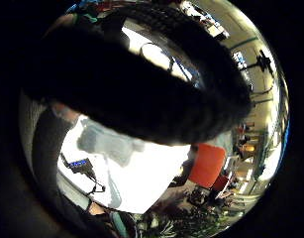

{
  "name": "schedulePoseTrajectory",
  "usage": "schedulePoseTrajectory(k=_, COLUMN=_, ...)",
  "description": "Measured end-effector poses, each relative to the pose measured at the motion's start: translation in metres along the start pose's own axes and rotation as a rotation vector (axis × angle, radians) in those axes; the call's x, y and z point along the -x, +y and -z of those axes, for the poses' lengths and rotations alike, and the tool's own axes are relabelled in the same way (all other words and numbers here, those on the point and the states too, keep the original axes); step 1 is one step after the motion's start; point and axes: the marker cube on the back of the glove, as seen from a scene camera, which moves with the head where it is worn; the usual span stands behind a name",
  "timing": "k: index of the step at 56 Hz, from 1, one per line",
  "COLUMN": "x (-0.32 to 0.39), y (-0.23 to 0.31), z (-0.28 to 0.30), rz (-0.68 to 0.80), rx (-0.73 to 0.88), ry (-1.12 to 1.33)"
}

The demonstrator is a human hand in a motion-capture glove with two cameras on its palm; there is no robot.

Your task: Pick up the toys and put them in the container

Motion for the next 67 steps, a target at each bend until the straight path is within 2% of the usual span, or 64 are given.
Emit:
schedulePoseTrajectory(k=12, x=-0.052, y=0.031, z=-0.06, rz=-0.025, rx=0.229, ry=0.101)
schedulePoseTrajectory(k=30, x=-0.041, y=0.037, z=-0.131, rz=0.037, rx=0.287, ry=0.088)
schedulePoseTrajectory(k=47, x=-0.035, y=0.04, z=-0.148, rz=0.079, rx=0.027, ry=0.175)
schedulePoseTrajectory(k=54, x=-0.031, y=0.038, z=-0.143, rz=0.102, rx=0.01, ry=0.211)
schedulePoseTrajectory(k=67, x=0.011, y=0.024, z=-0.064, rz=0.156, rx=-0.133, ry=0.088)
